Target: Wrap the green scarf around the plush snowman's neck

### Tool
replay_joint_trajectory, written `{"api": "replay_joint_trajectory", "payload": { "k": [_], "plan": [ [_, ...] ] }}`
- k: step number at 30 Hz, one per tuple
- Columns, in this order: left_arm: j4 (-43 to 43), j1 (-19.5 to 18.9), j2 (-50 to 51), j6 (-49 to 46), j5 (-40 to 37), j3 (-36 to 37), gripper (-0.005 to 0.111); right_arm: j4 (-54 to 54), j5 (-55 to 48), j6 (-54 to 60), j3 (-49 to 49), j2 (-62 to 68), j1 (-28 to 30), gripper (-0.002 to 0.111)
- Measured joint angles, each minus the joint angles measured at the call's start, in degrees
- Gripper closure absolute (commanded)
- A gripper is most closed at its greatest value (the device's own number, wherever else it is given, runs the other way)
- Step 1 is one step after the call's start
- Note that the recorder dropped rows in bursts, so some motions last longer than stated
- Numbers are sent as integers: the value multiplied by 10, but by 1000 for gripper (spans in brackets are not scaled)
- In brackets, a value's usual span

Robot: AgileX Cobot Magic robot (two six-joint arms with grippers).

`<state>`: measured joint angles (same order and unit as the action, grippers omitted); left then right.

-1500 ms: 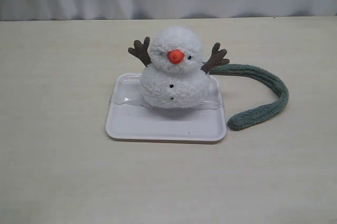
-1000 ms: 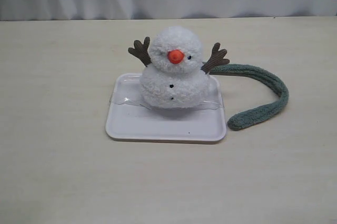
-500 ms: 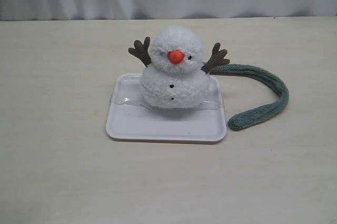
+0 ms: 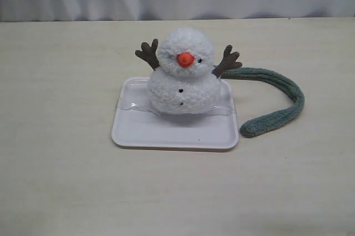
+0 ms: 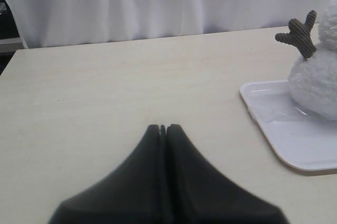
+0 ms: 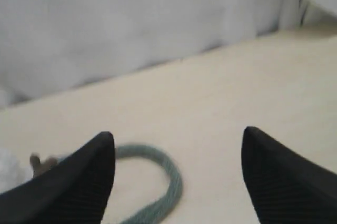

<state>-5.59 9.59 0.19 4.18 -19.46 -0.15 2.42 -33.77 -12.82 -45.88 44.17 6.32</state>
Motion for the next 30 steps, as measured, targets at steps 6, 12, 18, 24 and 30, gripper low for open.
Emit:
{"api": "replay_joint_trajectory", "payload": {
  "k": [6, 12, 18, 24, 30],
  "plan": [
    [0, 0, 0, 0, 0, 0, 107, -157, -97, 172, -68, 196, 0, 43],
    [0, 0, 0, 0, 0, 0, 107, -169, -62, 209, -76, 345, 0, 43],
    [0, 0, 0, 0, 0, 0, 107, -169, -4, 217, -115, 466, 0, 43],
    [0, 0, 0, 0, 0, 0, 107, -168, 3, 244, -219, 579, 0, 42],
    [0, 0, 0, 0, 0, 0, 107, -145, 5, 300, -323, 680, -26, 39]
  ]
}}
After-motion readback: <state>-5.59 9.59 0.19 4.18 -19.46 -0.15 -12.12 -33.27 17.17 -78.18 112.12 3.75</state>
